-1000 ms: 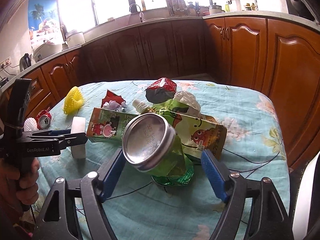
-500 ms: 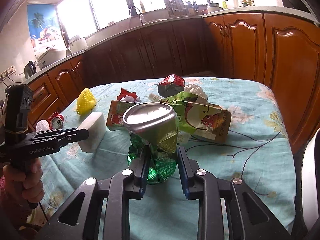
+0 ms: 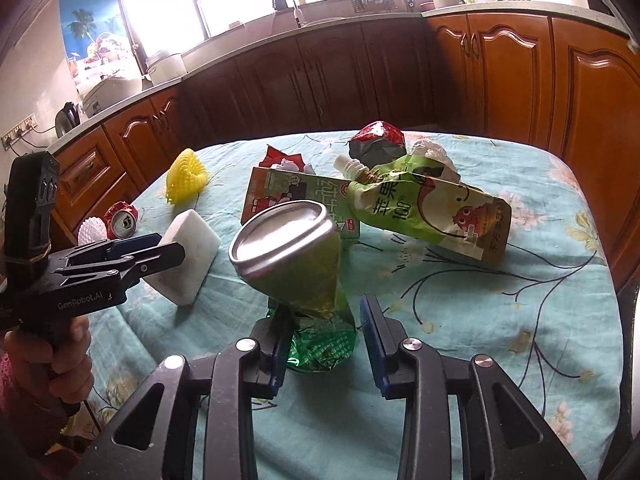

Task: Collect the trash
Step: 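Grasp the white foam block with the left tool while the right tool grasps the green can, then carry the foam block and green can over the bin and release both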

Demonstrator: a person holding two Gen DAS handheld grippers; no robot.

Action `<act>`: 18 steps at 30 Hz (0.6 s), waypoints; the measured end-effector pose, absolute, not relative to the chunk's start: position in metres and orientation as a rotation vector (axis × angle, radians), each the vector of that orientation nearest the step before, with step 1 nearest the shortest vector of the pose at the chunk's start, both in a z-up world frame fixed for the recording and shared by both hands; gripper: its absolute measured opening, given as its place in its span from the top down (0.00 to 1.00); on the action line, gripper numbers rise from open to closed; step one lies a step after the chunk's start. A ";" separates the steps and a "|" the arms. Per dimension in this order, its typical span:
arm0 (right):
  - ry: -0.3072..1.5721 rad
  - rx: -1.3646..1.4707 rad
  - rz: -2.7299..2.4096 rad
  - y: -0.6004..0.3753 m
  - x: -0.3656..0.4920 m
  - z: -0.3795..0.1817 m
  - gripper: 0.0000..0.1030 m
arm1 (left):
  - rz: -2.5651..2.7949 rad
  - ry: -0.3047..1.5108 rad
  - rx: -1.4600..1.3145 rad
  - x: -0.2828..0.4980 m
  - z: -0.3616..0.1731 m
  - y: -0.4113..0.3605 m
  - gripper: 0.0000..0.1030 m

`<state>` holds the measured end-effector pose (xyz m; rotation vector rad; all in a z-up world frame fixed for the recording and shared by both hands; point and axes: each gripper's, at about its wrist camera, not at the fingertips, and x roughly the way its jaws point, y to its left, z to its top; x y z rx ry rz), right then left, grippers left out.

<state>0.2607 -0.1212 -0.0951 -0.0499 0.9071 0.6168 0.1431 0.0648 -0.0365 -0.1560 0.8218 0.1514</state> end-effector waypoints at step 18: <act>0.846 0.074 0.484 -0.180 0.235 -0.071 0.76 | -0.122 0.777 -0.161 0.142 -0.018 0.017 0.72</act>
